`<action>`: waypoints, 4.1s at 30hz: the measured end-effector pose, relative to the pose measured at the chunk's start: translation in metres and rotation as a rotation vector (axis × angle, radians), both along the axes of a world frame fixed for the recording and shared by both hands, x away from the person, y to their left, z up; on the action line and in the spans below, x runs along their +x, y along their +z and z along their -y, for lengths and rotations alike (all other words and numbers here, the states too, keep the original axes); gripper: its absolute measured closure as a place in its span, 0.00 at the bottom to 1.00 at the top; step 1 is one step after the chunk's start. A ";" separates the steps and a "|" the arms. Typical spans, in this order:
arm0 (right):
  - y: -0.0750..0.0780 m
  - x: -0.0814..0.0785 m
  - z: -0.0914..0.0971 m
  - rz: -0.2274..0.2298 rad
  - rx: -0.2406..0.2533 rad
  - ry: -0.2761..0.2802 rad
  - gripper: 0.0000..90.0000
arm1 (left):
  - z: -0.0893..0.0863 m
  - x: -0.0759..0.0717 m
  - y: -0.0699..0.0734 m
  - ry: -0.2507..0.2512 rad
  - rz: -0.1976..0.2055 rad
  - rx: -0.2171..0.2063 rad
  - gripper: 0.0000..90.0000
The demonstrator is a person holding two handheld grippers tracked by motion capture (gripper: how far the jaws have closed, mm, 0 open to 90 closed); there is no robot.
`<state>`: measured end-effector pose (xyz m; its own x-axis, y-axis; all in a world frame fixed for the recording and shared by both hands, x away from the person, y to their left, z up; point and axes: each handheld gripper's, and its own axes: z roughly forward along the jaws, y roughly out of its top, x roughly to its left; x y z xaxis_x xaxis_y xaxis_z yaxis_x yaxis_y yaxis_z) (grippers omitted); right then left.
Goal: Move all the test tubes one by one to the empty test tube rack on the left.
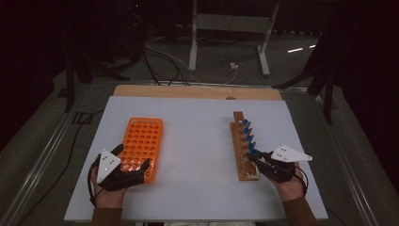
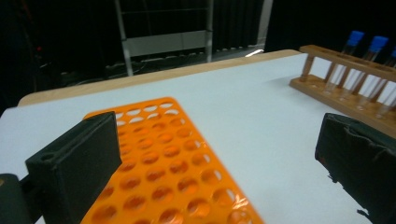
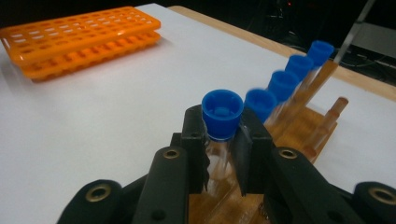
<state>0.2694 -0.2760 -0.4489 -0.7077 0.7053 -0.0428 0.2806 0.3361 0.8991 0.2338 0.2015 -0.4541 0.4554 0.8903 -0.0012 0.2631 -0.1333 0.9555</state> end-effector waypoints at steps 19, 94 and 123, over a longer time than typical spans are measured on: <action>0.051 0.005 -0.003 0.060 0.020 0.054 0.85 | 0.074 0.022 0.034 -0.224 -0.018 0.013 0.02; 0.046 0.023 -0.033 -0.017 0.099 -0.040 0.00 | 0.099 0.047 0.021 -0.396 -0.027 -0.058 0.87; 0.034 0.007 0.006 0.000 0.142 -0.129 0.00 | 0.003 0.016 -0.004 -0.235 -0.081 -0.090 0.87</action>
